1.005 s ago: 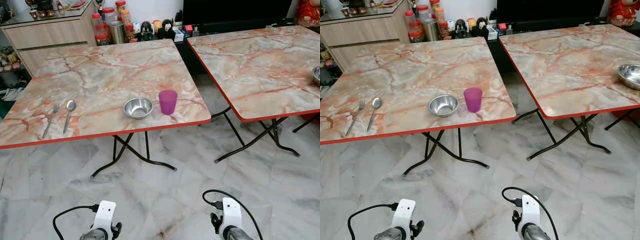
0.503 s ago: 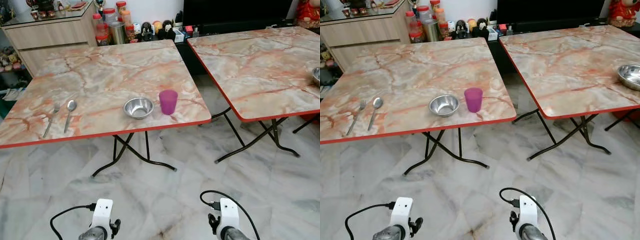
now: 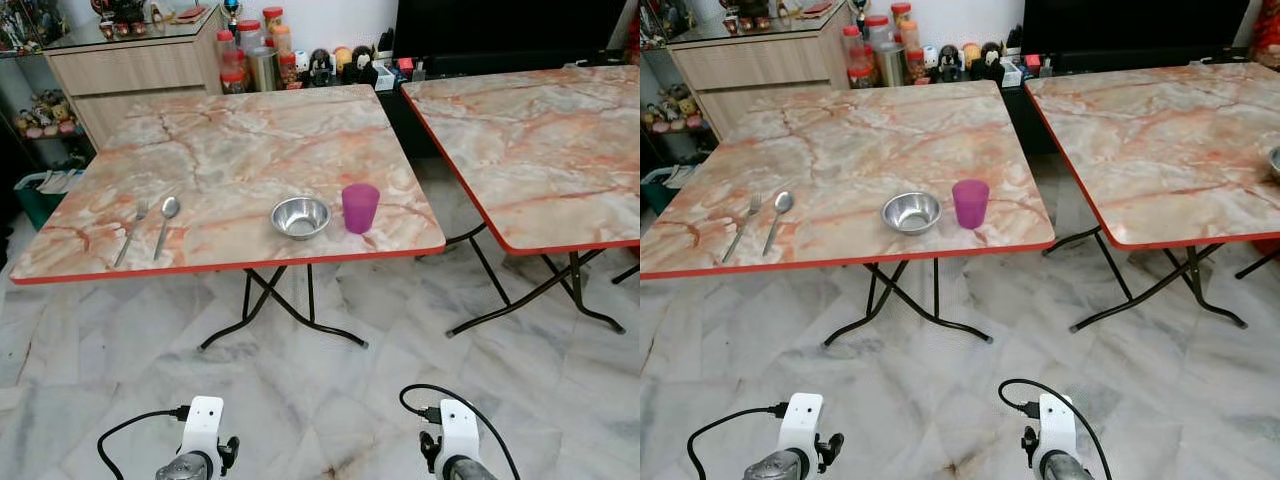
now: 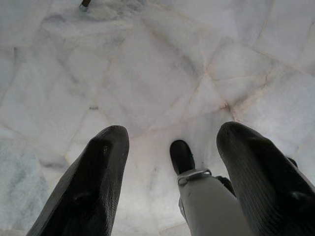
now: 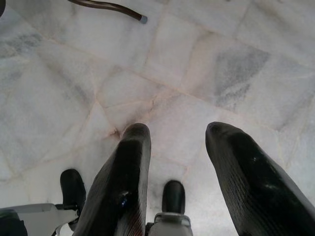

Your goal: Setting the table

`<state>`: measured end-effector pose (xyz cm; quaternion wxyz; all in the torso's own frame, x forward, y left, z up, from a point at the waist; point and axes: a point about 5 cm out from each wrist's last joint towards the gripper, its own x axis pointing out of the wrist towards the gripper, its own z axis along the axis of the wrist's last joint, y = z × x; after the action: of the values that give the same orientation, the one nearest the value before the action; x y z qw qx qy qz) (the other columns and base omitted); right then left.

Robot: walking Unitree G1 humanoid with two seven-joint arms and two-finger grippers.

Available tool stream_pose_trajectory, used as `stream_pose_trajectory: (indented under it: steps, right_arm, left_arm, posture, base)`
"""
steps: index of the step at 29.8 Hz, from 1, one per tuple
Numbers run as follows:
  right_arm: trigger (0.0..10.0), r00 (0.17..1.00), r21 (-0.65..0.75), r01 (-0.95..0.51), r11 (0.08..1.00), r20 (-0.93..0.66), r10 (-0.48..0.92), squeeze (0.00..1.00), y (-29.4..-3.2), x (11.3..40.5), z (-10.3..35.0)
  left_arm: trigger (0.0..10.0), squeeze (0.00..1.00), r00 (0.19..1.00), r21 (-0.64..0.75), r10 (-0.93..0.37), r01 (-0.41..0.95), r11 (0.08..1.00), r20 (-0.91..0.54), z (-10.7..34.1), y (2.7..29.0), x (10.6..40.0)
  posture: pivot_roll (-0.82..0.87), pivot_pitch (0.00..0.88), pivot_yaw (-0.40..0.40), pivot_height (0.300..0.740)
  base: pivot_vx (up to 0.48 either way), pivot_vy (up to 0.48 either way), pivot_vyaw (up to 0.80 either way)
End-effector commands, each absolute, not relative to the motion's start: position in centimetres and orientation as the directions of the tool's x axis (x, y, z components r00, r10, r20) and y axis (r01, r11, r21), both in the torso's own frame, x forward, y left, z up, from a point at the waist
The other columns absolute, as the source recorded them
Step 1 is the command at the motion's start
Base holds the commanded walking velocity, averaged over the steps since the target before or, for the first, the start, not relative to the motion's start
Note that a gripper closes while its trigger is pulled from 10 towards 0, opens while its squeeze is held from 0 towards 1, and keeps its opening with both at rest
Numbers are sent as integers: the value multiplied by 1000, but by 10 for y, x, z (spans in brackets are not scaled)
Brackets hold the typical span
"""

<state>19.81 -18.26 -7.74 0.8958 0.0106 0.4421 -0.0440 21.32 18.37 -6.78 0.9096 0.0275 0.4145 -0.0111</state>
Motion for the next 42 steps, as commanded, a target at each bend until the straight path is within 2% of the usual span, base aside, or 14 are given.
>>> stream_pose_trajectory:
  steps: [1, 24, 42]
  right_arm:
    - [10000, 604, -13, 89, 996, -794, -65, 0, -181, 199, -77]
    - [10000, 616, -8, 59, 998, -786, -42, 0, -178, 201, -76]
    - [10000, 593, 10, 47, 999, -805, -20, 0, -174, 196, -80]
  left_arm:
    - [10000, 0, 645, 43, 9, 37, 998, -764, -69, 186, 211]
    - [10000, 0, 649, 37, 3, 39, 999, -761, -68, 183, 214]
    - [10000, 0, 655, 32, 3, 32, 999, -756, -67, 182, 215]
  posture:
    - [-69, 0, 52, 740]
    - [-67, 0, 46, 740]
    - [-63, 0, 42, 740]
  base:
    - [337, 0, 0]
    - [340, 0, 27]
    - [336, 0, 74]
